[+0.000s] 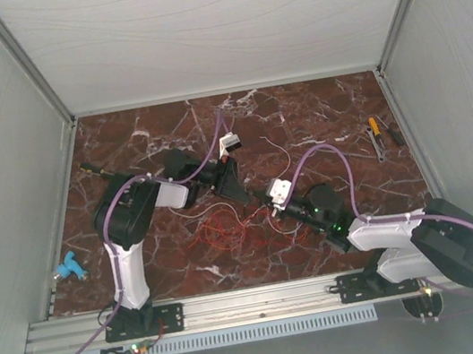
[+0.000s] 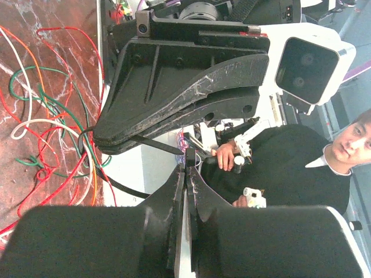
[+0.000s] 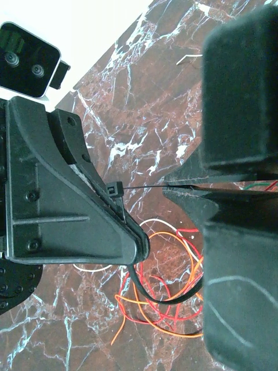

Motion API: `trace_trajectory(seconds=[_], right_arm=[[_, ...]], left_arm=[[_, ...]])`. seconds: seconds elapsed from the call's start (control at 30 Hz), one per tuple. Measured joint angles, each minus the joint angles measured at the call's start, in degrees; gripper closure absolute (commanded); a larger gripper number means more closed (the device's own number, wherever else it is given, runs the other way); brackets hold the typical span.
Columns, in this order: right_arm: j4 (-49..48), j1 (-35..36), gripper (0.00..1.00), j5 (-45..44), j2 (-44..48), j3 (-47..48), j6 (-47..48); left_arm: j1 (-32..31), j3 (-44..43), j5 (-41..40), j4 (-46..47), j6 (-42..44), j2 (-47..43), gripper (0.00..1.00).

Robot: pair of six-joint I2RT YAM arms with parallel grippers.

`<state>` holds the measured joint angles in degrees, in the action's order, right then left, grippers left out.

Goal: Zip-tie the wires
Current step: Tie the cable at the center of the board.

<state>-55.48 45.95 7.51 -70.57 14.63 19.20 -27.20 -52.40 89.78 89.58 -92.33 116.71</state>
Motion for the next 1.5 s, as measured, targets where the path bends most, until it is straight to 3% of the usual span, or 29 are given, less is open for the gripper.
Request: trace_trajectory(seconds=[1.5], right_arm=[[-0.94,0.48,1.00,2.58,0.94,-0.39,-0.17]], left_arm=[[-1.25,-1.01,-0.37,0.02,-2.43,-0.02,1.00]])
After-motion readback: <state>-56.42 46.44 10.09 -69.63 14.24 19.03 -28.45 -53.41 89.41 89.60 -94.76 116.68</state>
